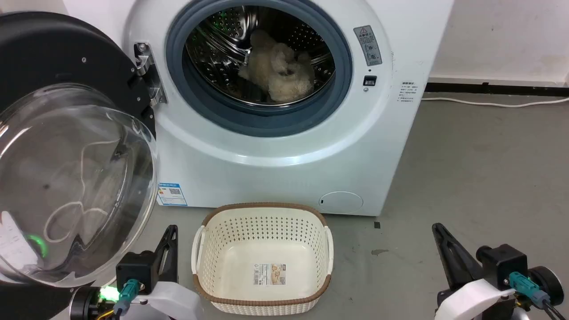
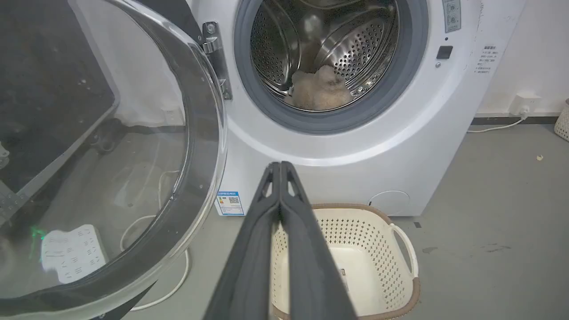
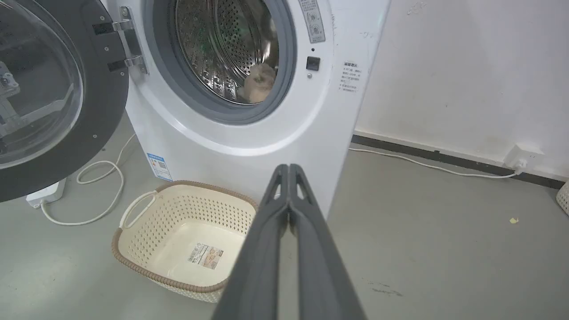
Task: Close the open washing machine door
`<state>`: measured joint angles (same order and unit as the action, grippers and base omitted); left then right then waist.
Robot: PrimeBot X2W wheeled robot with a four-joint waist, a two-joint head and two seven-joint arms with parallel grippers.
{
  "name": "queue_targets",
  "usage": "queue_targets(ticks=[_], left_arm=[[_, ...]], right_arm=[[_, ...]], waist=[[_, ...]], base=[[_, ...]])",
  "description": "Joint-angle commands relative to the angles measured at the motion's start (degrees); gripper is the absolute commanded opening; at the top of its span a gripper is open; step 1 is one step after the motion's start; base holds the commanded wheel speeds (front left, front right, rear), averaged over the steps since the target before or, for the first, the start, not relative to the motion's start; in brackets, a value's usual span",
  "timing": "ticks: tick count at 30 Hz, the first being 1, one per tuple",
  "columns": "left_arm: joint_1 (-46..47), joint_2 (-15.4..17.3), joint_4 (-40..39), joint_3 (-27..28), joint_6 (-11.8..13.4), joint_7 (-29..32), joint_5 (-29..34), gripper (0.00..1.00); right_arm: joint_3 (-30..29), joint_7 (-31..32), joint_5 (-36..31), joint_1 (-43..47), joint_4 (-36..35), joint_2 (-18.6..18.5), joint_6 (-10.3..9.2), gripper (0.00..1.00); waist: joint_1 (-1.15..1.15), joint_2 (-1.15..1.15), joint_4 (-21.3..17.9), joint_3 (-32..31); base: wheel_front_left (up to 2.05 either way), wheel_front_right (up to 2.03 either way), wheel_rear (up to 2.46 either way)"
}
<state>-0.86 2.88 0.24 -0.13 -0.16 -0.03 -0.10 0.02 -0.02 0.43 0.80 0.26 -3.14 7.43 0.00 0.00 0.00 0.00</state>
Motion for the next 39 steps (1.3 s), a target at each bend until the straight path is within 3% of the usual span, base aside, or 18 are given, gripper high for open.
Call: queue_targets(ticks=[1,30,31,39], left_arm=[[0.9,0.0,-0.2,0.1,0.2,0.0,0.1,0.0],[0.9,0.0,-0.2,0.1,0.2,0.0,0.1,0.0],[0.0,0.0,0.0,0.0,0.0,0.0,0.0,1.0],[0.1,0.0,0.1,-0.3,-0.1,-0.5,0.1,1.0]], right_arm=[[0.0,0.0,-0.4,-0.8,-0.3,0.3,0.06,0.0],[0.0,0.0,-0.4,-0.8,-0.3,0.3,0.06,0.0],[0.0,0.0,0.0,0.0,0.0,0.0,0.0,1.0],[-0.1,-0.5,0.4,0.2,0.1,0.0,0.0,1.0]], waist=[[0.0,0.0,0.0,0.0],[0.0,0.0,0.0,0.0],[0.0,0.0,0.0,0.0],[0.0,0.0,0.0,0.0]], base=[[0.0,0.0,0.0],[0.0,0.0,0.0],[0.0,0.0,0.0],[0.0,0.0,0.0]])
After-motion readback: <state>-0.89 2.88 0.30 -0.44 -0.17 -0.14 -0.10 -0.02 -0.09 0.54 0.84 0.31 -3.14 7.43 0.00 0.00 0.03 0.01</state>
